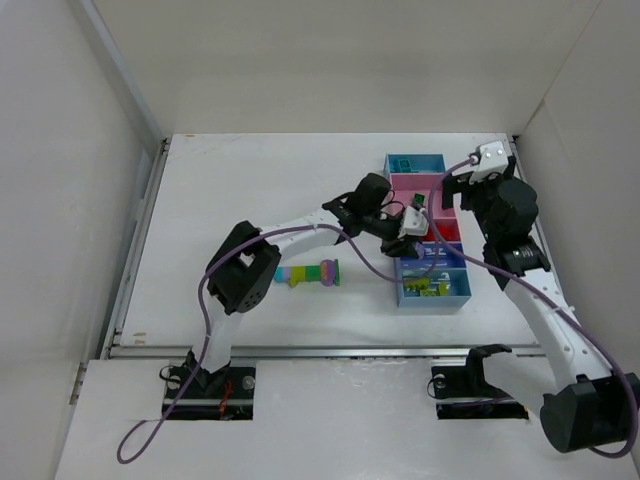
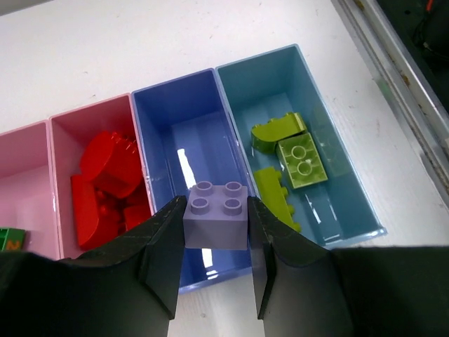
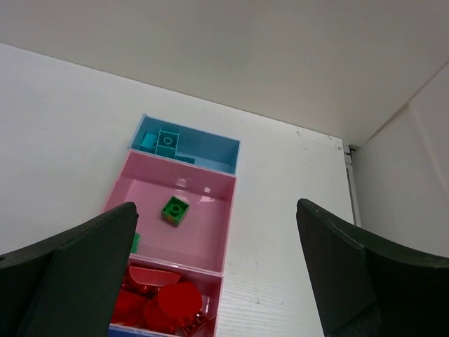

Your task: Sort the legos into containers by color

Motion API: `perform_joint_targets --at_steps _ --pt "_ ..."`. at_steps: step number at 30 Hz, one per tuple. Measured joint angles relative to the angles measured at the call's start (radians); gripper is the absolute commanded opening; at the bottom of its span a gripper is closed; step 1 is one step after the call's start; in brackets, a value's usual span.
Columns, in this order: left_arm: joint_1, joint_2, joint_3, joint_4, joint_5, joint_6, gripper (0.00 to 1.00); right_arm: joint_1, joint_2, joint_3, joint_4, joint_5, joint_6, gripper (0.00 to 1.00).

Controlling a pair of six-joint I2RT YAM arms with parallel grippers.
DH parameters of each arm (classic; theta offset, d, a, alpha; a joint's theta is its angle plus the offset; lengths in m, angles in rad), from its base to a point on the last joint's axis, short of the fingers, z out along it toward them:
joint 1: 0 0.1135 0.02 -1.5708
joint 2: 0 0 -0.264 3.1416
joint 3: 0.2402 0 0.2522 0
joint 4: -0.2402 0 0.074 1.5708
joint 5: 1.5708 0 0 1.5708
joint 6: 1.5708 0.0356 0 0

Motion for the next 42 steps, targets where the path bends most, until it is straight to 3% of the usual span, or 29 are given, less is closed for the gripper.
perform_joint_targets --at_steps 2,4,7,10,11,12,16,26,32,35,37,42 --pt "-0.008 0.002 -0.011 0.013 -0.029 -0.002 0.07 0.0 -0.031 -0.016 0.0 0.006 0.008 1.0" --pt "-0.01 0.006 -0.022 0.025 -0.061 -0.004 0.2 0.0 -0.063 -0.032 -0.001 0.011 0.015 1.0" --pt "-0.01 0.022 -0.027 0.032 -0.107 -0.011 0.3 0.0 -0.098 -0.04 0.0 0.012 0.017 1.0" --pt "-0.01 0.042 -0.026 0.031 -0.141 -0.015 0.48 0.0 -0.116 -0.04 0.001 0.007 0.016 1.0" --pt "-0.012 0.047 -0.024 0.026 -0.149 -0.014 0.56 0.0 -0.118 -0.04 0.001 0.003 0.015 1.0" --pt "-0.015 0.053 -0.02 0.013 -0.155 -0.008 0.71 0.0 -0.119 -0.04 0.001 -0.001 0.014 1.0" --pt "-0.032 0.07 0.023 -0.042 -0.192 0.041 1.0 0.0 -0.119 -0.04 0.0 -0.016 -0.006 1.0" --pt "-0.052 0.045 0.05 -0.024 -0.357 -0.005 1.0 0.0 -0.107 -0.023 -0.007 -0.072 -0.039 1.0" --pt "0.043 -0.061 0.072 0.032 -0.594 -0.203 1.0 0.0 -0.061 0.057 -0.007 -0.14 -0.069 1.0" --pt "0.106 -0.145 0.076 0.031 -0.697 -0.216 0.96 0.0 0.002 0.114 -0.005 -0.201 -0.082 1.0" --pt "0.145 -0.22 0.038 0.024 -0.75 -0.172 0.9 0.0 0.051 0.15 -0.003 -0.254 -0.082 1.0" --pt "0.28 -0.46 -0.203 -0.076 -0.791 -0.033 0.89 0.045 0.166 0.194 -0.001 -0.326 -0.082 1.0"
